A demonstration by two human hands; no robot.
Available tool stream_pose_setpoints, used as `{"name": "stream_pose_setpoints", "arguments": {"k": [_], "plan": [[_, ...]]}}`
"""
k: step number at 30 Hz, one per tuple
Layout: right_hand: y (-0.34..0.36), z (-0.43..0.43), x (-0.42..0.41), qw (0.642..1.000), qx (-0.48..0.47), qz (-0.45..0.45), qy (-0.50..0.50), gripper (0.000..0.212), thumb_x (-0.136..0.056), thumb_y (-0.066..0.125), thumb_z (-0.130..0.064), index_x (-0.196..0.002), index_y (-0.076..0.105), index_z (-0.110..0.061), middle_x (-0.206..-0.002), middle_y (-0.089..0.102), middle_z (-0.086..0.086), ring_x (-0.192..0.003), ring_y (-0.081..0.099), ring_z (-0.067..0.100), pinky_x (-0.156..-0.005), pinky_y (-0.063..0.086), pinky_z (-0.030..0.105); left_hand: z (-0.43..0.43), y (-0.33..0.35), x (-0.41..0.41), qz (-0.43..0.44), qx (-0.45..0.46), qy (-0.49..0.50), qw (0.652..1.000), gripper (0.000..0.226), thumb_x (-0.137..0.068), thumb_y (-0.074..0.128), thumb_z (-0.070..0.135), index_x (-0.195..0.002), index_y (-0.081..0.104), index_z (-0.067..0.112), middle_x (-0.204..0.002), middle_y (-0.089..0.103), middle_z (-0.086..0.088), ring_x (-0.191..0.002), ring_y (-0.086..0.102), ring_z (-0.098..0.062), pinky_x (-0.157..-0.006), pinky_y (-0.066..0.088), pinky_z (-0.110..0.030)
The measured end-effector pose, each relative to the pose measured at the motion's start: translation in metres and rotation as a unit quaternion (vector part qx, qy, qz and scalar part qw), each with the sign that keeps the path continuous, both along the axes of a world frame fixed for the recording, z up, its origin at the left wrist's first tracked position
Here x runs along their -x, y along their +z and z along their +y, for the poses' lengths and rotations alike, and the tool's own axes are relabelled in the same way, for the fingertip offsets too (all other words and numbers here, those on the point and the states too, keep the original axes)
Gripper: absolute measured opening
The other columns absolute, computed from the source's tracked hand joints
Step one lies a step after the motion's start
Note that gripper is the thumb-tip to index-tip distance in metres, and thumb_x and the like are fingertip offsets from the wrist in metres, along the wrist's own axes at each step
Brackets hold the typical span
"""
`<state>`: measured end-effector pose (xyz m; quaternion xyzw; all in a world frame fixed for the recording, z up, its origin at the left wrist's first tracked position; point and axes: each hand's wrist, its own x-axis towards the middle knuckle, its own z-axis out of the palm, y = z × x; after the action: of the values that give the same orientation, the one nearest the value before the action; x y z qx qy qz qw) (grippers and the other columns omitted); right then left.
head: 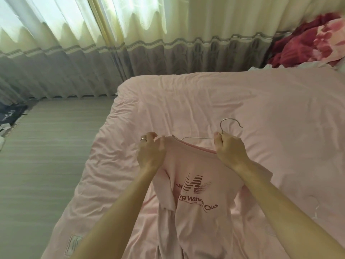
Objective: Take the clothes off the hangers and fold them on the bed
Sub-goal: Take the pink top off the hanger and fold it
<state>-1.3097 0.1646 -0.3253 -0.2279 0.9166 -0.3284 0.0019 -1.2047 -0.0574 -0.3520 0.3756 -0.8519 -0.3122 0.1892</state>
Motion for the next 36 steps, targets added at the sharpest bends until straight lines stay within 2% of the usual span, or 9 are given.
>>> {"name": "stream_pose_setpoints", "arguments": {"k": [3,6,10,15,19,22,27,32,36], "plan": [[-0.007,0.000,-0.009,1.000,0.008,0.017,0.021,0.042,-0.107,0.037,-0.028,-0.072,0.052,-0.008,-0.066,0.053,0.003,-0.064,0.048,0.023,-0.064,0.024,0.030,0.019,0.005,0.005,-0.030,-0.015,-0.038,0.999,0.048,-0.086,0.061,0.064,-0.113,0.058,0.026,-0.116,0.053,0.005,-0.102,0.053,-0.015,-0.083,0.043,-0.035],[-0.013,-0.001,-0.017,0.999,0.011,0.028,0.032,0.041,-0.107,0.039,-0.026,-0.074,0.054,-0.006,-0.066,0.053,0.003,-0.064,0.049,0.023,-0.064,0.025,0.030,0.016,0.002,0.010,-0.042,-0.036,-0.042,0.998,0.039,-0.084,0.067,0.056,-0.107,0.063,0.025,-0.114,0.059,0.002,-0.105,0.059,-0.020,-0.081,0.043,-0.033],[-0.020,-0.001,-0.021,0.999,0.024,0.020,0.033,0.040,-0.107,0.041,-0.024,-0.077,0.057,-0.003,-0.070,0.059,0.006,-0.068,0.055,0.026,-0.070,0.040,0.037,0.009,-0.004,0.010,-0.048,-0.056,-0.073,0.995,0.030,-0.087,0.070,0.047,-0.105,0.072,0.024,-0.107,0.070,0.001,-0.105,0.063,-0.018,-0.090,0.049,-0.035],[-0.023,-0.002,-0.023,0.999,0.015,0.022,0.042,0.038,-0.107,0.040,-0.025,-0.075,0.054,-0.010,-0.068,0.055,-0.001,-0.067,0.053,0.022,-0.072,0.039,0.036,-0.003,-0.007,0.006,-0.027,-0.145,-0.044,0.988,0.019,-0.090,0.071,0.030,-0.106,0.076,0.022,-0.111,0.073,0.002,-0.110,0.064,-0.015,-0.092,0.044,-0.024],[-0.026,-0.005,-0.027,0.998,0.011,0.018,0.051,0.035,-0.106,0.042,-0.025,-0.074,0.048,-0.014,-0.066,0.047,-0.007,-0.067,0.048,0.019,-0.072,0.041,0.039,-0.006,-0.008,0.004,-0.110,-0.012,-0.102,0.989,0.018,-0.093,0.062,0.023,-0.107,0.074,0.019,-0.110,0.073,-0.001,-0.108,0.064,-0.024,-0.091,0.048,-0.032],[-0.030,-0.008,-0.029,0.998,0.005,0.010,0.063,0.037,-0.106,0.041,-0.027,-0.071,0.046,-0.019,-0.064,0.045,-0.011,-0.064,0.044,0.014,-0.072,0.040,0.038,-0.005,-0.007,0.004,-0.186,0.109,-0.154,0.964,0.020,-0.090,0.057,0.022,-0.103,0.070,0.014,-0.101,0.070,-0.009,-0.098,0.064,-0.032,-0.080,0.052,-0.037],[-0.035,-0.011,-0.032,0.996,-0.007,0.033,0.077,0.037,-0.106,0.042,-0.026,-0.069,0.043,-0.019,-0.064,0.045,-0.009,-0.064,0.043,0.014,-0.071,0.033,0.032,-0.015,-0.003,0.007,-0.294,0.155,-0.183,0.925,0.023,-0.087,0.055,0.022,-0.101,0.069,0.011,-0.098,0.067,-0.010,-0.088,0.063,-0.031,-0.069,0.047,-0.034],[-0.038,-0.013,-0.031,0.996,-0.015,0.028,0.082,0.036,-0.106,0.043,-0.026,-0.070,0.043,-0.021,-0.066,0.052,-0.007,-0.067,0.049,0.018,-0.073,0.036,0.035,-0.007,-0.001,0.011,-0.393,0.213,-0.269,0.853,0.025,-0.093,0.050,0.015,-0.108,0.071,0.013,-0.110,0.067,-0.009,-0.099,0.066,-0.030,-0.068,0.044,-0.031],[-0.045,-0.013,-0.036,0.996,-0.022,0.023,0.081,0.033,-0.106,0.043,-0.027,-0.074,0.047,-0.019,-0.073,0.056,-0.004,-0.071,0.049,0.018,-0.078,0.043,0.041,-0.010,-0.008,0.008,-0.407,0.205,-0.293,0.840,0.024,-0.095,0.054,0.021,-0.109,0.071,0.011,-0.110,0.068,-0.010,-0.099,0.067,-0.030,-0.067,0.046,-0.031]]}}
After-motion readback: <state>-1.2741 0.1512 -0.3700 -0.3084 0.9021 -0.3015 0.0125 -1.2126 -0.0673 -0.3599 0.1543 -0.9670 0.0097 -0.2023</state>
